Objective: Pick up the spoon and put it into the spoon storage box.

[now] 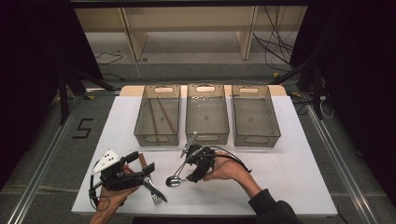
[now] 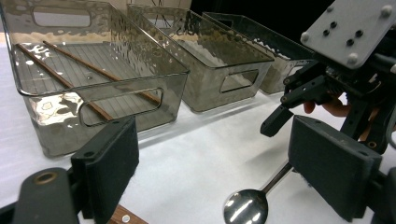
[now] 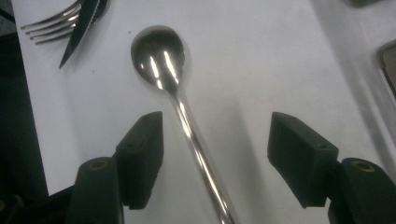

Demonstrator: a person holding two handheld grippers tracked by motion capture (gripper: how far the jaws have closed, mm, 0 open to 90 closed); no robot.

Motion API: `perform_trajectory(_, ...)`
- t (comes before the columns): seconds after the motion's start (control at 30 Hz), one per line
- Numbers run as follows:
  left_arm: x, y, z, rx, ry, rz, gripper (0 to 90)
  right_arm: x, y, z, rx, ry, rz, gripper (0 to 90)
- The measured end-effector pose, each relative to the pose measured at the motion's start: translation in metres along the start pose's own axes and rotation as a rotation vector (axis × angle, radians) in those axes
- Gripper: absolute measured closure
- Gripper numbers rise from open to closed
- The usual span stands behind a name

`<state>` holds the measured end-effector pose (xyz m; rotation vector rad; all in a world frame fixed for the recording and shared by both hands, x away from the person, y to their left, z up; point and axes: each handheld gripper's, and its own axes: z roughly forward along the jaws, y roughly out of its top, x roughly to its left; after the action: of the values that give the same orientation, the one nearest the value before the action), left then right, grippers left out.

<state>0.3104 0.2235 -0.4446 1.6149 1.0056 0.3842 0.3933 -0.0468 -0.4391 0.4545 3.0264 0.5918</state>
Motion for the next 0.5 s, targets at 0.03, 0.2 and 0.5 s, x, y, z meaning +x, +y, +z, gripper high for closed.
perform_trajectory(0.03, 0.0, 0.0, 0.0, 0.0, 0.0, 0.001, 15.7, 0.0, 0.0, 0.001, 0.002, 0.0, -0.007, 38.7)
perform_trajectory(0.2, 0.0, 0.0, -0.002, 0.0, 0.004, 0.003, 15.7, 0.002, 0.001, 0.005, 0.046, 0.013, -0.024, 45.0)
perform_trajectory(0.5, 0.001, -0.001, -0.002, -0.003, 0.005, 0.004, 15.7, 0.003, 0.0, 0.014, 0.108, 0.005, -0.067, 54.8)
